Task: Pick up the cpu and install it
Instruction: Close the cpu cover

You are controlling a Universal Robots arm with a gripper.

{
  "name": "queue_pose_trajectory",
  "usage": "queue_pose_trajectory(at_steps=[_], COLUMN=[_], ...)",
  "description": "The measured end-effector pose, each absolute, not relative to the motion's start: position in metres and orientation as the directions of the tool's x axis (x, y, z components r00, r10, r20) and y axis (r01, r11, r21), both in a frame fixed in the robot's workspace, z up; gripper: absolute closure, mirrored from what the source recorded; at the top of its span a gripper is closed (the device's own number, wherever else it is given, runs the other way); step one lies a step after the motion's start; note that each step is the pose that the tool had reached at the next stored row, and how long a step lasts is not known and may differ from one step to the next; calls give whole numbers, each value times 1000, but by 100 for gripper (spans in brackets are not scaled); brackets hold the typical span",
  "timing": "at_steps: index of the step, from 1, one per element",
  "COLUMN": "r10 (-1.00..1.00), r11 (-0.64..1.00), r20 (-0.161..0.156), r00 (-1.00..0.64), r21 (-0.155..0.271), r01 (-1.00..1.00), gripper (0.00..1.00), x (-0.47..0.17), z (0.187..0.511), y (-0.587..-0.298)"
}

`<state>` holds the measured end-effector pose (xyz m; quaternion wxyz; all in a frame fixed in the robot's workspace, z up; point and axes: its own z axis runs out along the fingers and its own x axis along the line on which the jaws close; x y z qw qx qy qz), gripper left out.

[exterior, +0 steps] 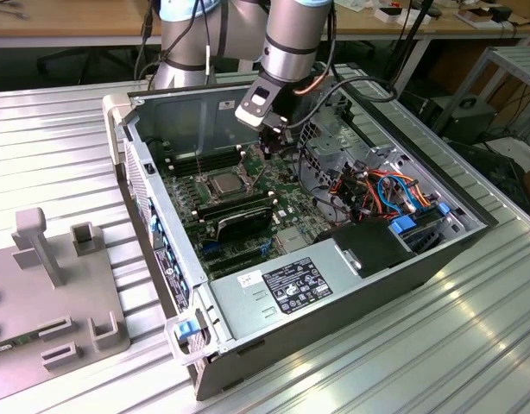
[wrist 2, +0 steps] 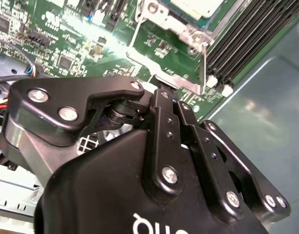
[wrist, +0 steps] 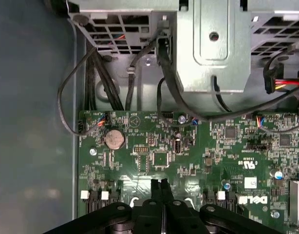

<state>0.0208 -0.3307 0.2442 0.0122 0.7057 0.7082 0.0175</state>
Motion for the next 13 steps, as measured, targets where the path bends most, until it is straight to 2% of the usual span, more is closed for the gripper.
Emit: queue_pose_trajectory(at_steps=[13], r10=[1000], r11=[4], r20=[7], r00=[-4], r21=[73], r01=[997], gripper=[89], x=[-22], z=[244], y=[-323])
